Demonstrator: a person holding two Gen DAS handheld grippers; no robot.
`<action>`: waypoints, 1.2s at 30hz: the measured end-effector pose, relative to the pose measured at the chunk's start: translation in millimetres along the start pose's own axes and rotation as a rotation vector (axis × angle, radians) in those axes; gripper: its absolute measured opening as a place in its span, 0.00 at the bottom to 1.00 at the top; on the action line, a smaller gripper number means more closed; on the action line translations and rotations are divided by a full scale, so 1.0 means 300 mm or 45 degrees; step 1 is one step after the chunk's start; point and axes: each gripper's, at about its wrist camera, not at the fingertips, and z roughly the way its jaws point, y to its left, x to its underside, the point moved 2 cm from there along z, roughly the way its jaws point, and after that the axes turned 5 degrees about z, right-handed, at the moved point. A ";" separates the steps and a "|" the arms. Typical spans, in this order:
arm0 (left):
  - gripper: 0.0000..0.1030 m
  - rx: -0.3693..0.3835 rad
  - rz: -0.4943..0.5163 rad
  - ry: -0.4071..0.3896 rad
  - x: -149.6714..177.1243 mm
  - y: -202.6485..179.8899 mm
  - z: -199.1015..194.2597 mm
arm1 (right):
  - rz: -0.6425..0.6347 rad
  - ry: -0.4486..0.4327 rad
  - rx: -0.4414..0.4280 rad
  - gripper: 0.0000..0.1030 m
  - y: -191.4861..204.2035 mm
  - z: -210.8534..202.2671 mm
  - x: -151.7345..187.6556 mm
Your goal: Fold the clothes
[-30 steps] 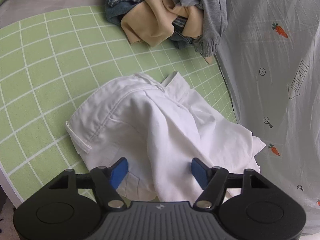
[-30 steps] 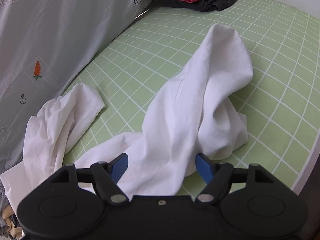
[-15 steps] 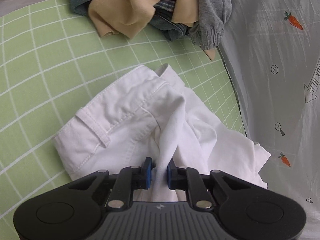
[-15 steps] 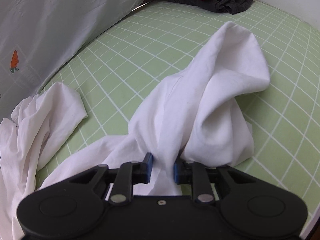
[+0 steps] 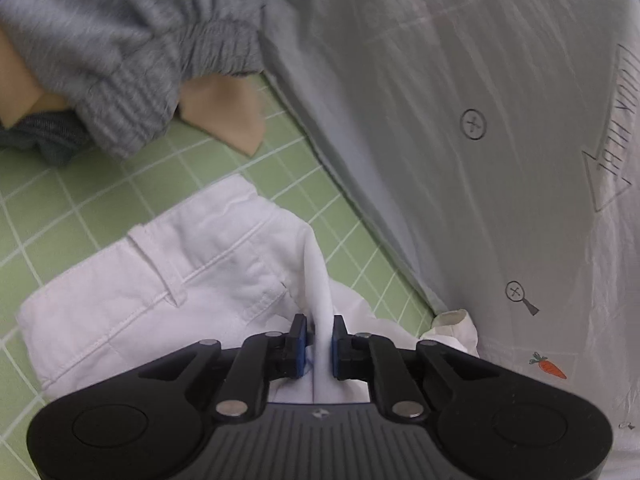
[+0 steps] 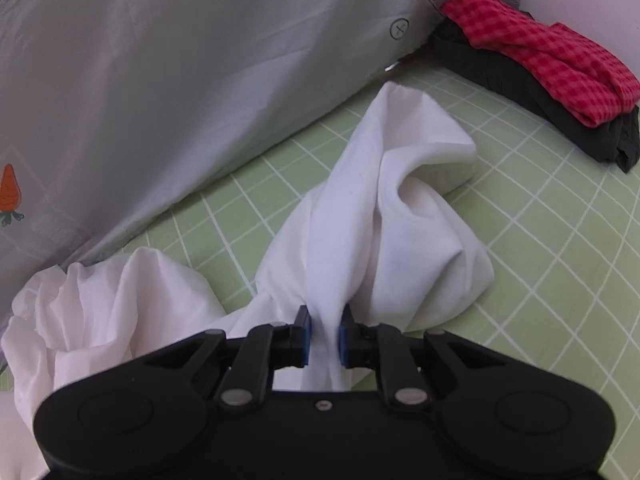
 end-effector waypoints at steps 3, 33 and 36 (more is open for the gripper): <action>0.11 -0.035 0.056 -0.037 0.068 0.061 -0.157 | -0.036 -0.063 -0.009 0.11 -0.064 -0.122 0.043; 0.35 -0.105 -0.146 0.018 0.365 0.569 -0.623 | 0.361 0.097 -0.020 0.53 -0.522 -0.495 0.615; 0.04 -0.144 -0.096 0.017 0.340 0.563 -0.613 | 0.270 0.094 0.017 0.13 -0.507 -0.510 0.618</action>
